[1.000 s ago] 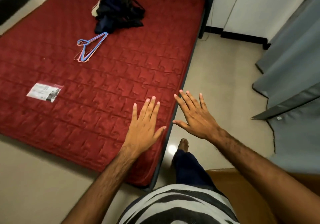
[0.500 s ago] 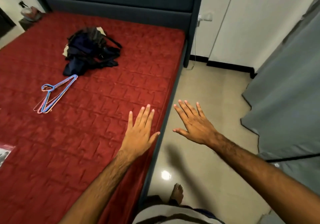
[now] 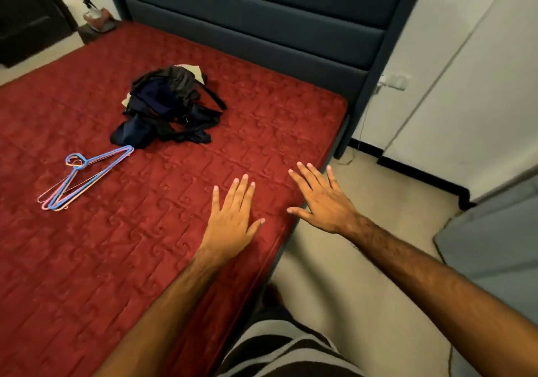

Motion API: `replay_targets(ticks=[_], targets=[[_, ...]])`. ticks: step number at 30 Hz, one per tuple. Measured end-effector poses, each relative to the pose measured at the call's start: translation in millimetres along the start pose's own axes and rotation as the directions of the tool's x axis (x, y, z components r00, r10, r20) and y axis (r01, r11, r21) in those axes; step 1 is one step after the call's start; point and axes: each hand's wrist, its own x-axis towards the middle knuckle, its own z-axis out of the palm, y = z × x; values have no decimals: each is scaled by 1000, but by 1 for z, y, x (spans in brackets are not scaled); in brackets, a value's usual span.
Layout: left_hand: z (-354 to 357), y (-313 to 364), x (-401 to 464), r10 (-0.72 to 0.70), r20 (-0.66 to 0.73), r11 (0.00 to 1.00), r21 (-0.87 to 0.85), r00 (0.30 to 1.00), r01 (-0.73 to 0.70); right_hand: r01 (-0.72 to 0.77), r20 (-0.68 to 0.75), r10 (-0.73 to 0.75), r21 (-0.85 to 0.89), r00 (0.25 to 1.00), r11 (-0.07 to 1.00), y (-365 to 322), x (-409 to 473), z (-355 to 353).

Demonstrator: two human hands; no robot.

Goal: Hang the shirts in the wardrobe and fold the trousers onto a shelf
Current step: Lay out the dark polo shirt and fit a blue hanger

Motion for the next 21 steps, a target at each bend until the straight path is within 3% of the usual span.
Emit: replay_targets(ticks=[8,13,18,21], targets=[[9,-34,128,-219,-21,976,-28,976,218,210,15,-210,-31,978,977,73,188,-30],[15,-58,180,-396,-50,918,9,917,397,410,16,-410,-25,912,912,93,302,-33],[19,-55,207,-647,-23,760,62,762,647,629,30,-629,-1,777,777,107,396,-44],[15,-47,218,-747,-83,652,100,659,752,747,24,-746,-30,665,664,108,442,-55]])
